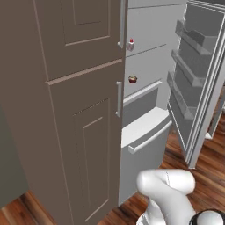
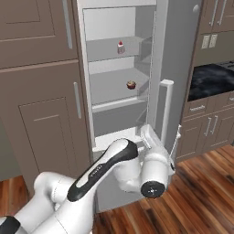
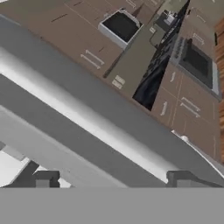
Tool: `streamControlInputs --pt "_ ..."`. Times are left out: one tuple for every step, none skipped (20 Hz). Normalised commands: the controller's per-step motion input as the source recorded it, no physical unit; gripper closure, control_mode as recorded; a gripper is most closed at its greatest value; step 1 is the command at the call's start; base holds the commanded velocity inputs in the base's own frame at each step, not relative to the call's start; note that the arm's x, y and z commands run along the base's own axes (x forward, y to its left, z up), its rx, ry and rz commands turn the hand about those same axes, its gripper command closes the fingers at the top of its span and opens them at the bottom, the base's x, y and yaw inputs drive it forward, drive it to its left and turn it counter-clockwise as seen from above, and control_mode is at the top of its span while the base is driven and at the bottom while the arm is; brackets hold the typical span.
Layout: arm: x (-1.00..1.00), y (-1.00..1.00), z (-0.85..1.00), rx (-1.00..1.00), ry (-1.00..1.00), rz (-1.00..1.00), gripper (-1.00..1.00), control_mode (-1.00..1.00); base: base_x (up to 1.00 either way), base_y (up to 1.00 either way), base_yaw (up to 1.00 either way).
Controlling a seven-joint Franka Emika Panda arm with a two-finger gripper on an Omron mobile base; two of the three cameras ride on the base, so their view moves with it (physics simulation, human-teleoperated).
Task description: Take the cake and cupcake from the fridge and place them on the empty tray on the dining counter.
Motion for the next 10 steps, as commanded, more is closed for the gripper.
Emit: streamControlInputs --pt "-1.0 0.08 0.34 -0.01 -0.3 -0.17 -1.0 -1.0 0.0 0.0 0.0" --pt "-1.0 0.26 0.36 -0.07 -0.31 -0.18 -1.0 -1.0 0.0 0.0 0.0" --pt "-1.0 0.35 0.32 -0.1 -0.33 -0.2 -1.0 -1.0 0.0 0.0 0.0" --pt "-1.0 0.47 0.28 -0.13 -0.31 -0.21 -1.0 -1.0 0.0 0.0 0.0" --pt "-1.0 0.59 0.19 -0.16 -0.32 -0.24 -1.0 -1.0 0.0 0.0 0.0" --pt "-0.89 0.75 0.12 -0.19 -0.3 -0.26 -1.0 -1.0 0.0 0.0 0.0" --pt "-0.71 0.96 0.04 -0.23 -0.29 -0.31 -1.0 -1.0 0.0 0.0 0.0" --pt "-0.47 1.0 0.0 -0.27 -0.27 -0.35 -1.0 -1.0 0.0 0.0 0.0" --pt "-0.27 1.0 0.0 -0.29 -0.25 -0.41 -1.0 -1.0 0.0 0.0 0.0" --pt "-0.2 1.0 0.0 -0.31 -0.26 -0.43 -1.0 -1.0 0.0 0.0 0.0"
